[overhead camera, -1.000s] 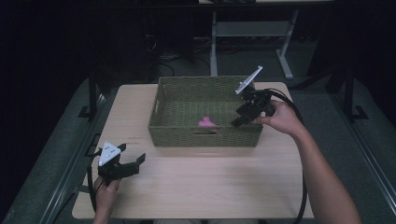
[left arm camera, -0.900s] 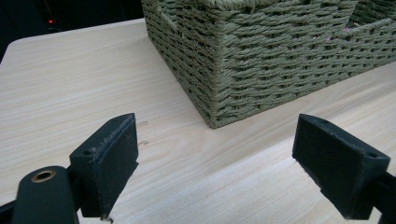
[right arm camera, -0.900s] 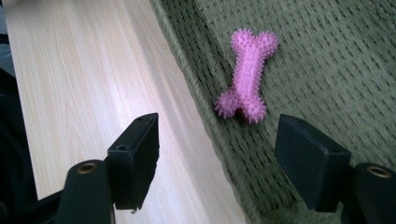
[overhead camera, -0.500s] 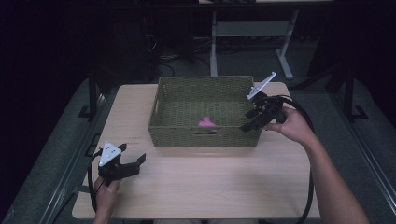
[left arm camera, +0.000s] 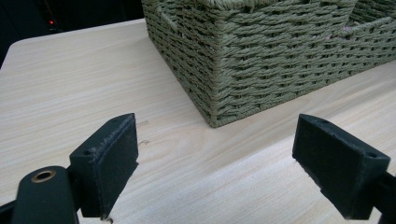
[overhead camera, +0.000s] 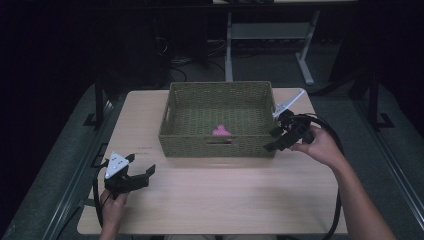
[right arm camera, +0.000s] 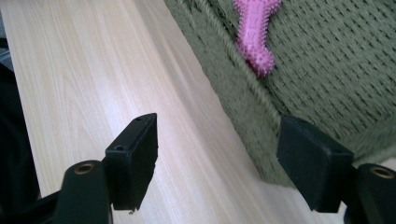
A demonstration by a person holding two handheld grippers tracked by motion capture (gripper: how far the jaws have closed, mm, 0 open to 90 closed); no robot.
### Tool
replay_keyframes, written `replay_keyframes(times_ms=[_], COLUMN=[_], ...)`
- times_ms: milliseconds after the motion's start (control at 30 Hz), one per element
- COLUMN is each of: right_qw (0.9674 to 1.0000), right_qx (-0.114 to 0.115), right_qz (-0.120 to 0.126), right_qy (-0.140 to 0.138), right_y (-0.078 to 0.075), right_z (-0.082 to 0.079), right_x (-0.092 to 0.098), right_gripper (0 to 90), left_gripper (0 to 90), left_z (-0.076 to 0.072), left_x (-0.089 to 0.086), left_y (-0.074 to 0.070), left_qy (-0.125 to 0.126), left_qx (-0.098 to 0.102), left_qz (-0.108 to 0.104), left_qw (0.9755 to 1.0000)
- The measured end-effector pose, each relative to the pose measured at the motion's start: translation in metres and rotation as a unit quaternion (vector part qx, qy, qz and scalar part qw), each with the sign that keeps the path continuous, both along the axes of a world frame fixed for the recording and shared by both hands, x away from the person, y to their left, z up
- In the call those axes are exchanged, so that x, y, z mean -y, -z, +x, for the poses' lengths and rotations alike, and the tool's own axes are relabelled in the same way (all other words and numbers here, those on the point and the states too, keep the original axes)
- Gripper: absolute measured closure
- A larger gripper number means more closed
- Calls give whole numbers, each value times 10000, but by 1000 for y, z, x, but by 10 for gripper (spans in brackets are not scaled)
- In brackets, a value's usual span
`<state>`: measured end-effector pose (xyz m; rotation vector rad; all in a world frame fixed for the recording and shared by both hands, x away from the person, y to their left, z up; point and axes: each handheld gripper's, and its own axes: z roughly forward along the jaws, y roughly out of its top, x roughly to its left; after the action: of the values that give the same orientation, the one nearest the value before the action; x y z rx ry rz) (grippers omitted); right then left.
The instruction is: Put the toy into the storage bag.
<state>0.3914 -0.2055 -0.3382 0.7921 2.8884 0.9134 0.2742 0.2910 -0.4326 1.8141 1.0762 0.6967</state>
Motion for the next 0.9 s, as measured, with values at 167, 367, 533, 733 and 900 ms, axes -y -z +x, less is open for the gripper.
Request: replay_keyframes(times_ms=[167, 367, 533, 733, 900], right_qw=[10000, 9999, 9999, 9997, 9996], right_qx=[19, 68, 8, -57, -89], right_qz=[56, 10, 12, 52, 44], right_qy=[58, 95, 156, 234, 277], right_y=[1, 6, 13, 22, 31], right_z=[-8, -16, -19, -27, -32], right_x=[7, 14, 19, 25, 30], right_gripper=[283, 285, 281, 280, 280], left_gripper=[138, 139, 139, 138, 139], left_z=[0, 0, 0, 0, 0], left_x=[0, 1, 1, 1, 1], left_y=[0, 0, 0, 0, 0], left_qy=[-1, 9, -6, -10, -10], left_qx=[-5, -13, -16, -14, -8], left_qz=[6, 27, 21, 22, 24], left_qw=[10000, 10000, 10000, 10000, 10000])
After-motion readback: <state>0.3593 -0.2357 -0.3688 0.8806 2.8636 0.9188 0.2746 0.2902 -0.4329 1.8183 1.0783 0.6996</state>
